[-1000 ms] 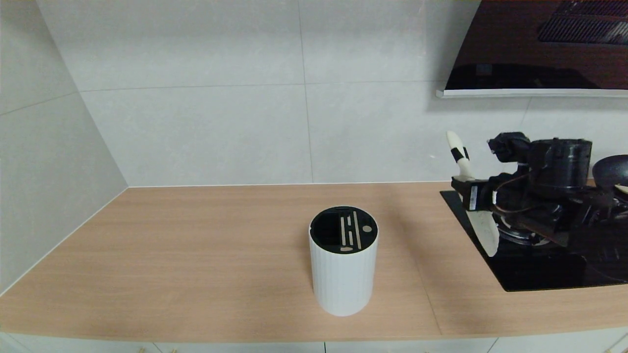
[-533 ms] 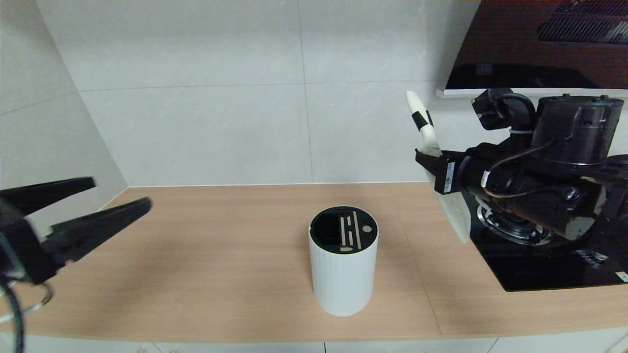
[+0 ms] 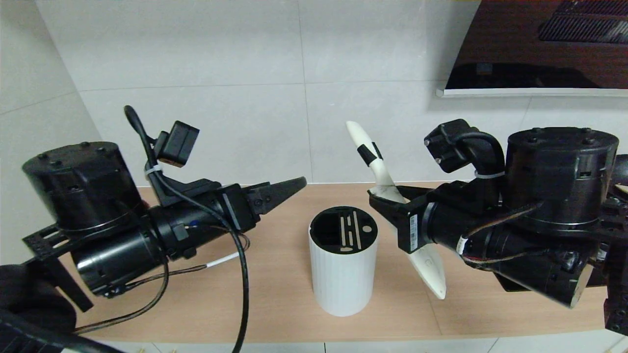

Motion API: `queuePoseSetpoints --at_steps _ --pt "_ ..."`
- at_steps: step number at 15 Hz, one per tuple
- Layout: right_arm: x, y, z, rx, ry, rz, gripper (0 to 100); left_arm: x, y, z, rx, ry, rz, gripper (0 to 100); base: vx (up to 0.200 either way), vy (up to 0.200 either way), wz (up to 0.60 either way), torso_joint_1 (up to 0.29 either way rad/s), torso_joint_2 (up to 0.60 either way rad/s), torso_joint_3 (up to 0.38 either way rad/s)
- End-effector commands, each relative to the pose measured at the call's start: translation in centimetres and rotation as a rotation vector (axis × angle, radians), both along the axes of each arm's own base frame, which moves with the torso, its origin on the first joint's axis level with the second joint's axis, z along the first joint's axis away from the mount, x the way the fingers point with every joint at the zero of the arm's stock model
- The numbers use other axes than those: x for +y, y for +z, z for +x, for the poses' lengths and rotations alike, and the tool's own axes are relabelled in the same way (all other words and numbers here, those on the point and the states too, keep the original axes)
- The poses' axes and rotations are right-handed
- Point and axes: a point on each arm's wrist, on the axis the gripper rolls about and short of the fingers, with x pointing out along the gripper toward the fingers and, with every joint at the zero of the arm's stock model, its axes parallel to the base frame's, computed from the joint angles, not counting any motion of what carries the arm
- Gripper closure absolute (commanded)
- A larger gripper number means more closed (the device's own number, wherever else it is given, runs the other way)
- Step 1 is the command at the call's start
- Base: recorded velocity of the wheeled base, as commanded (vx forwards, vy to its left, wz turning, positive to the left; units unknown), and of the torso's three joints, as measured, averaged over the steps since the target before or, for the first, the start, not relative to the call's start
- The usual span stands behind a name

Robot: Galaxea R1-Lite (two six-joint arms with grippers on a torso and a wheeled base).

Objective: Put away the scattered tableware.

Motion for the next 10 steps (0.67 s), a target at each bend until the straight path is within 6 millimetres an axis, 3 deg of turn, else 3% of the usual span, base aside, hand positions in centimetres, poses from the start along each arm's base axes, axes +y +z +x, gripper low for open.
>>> queuePoseSetpoints --at_steps 1,6,10 --pt "0.9 -0.7 -0.4 0.020 0.028 -0.011 100 -1.5 -0.7 1.0 0.046 -0.068 -0.017 0 0.000 0.000 0.00 0.000 0.00 0.000" --pt "2.6 -1.9 -1.2 0.048 0.045 -0.030 100 -3.0 -0.5 1.4 0.048 -0.155 -0.088 0 0.000 0.000 0.00 0.000 0.00 0.000" --pt "3.9 -2.1 -2.8 0.069 0.102 -0.007 100 -4.2 -1.9 2.0 0.063 -0.177 -0.078 0 0.000 0.000 0.00 0.000 0.00 0.000"
